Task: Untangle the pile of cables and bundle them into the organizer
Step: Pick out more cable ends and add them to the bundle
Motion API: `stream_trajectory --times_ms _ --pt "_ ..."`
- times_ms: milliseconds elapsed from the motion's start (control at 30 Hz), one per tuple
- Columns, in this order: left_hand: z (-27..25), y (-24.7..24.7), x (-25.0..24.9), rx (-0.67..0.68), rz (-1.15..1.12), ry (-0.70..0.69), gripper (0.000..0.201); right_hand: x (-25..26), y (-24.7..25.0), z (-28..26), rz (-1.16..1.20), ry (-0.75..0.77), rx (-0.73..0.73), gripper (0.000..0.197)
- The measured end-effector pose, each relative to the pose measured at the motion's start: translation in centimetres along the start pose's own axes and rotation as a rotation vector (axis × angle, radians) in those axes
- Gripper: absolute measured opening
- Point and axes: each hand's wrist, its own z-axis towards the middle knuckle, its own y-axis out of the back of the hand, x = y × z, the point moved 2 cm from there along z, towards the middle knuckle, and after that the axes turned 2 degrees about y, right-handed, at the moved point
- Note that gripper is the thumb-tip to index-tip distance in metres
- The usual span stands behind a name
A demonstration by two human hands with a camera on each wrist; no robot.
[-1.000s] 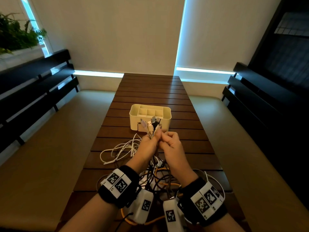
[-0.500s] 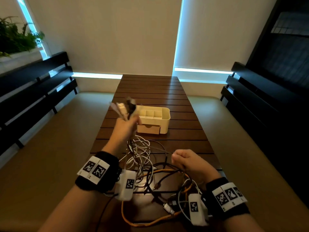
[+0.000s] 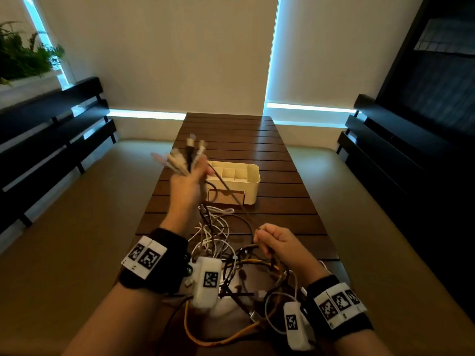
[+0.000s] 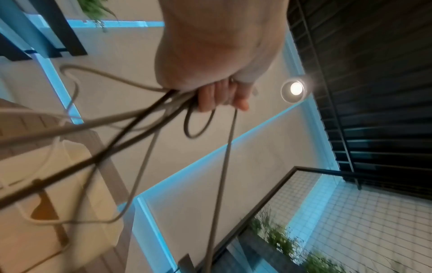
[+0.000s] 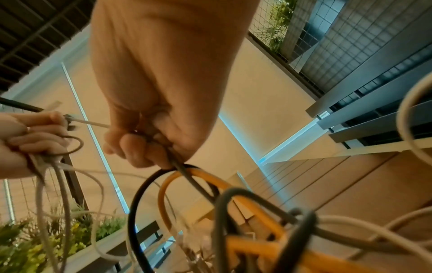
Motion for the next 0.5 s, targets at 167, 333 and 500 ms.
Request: stream_trajectory --times_ms 167,333,500 --pt "1.7 2.2 -3.1 -0.330 -0.350 -0.175 0.030 -3.1 0.4 -0.4 -0.237 -0.110 0.081 0.027" --pt "2.3 3.1 -2.9 -0.296 0.269 -0.036 0.023 -4.3 1.8 -0.4 -0.221 -0.071 -0.130 0.028" --pt "2.5 3.2 0.1 -0.250 0.831 0.015 0.050 -2.2 2.1 0.2 -0.273 0.005 -0.226 0.027"
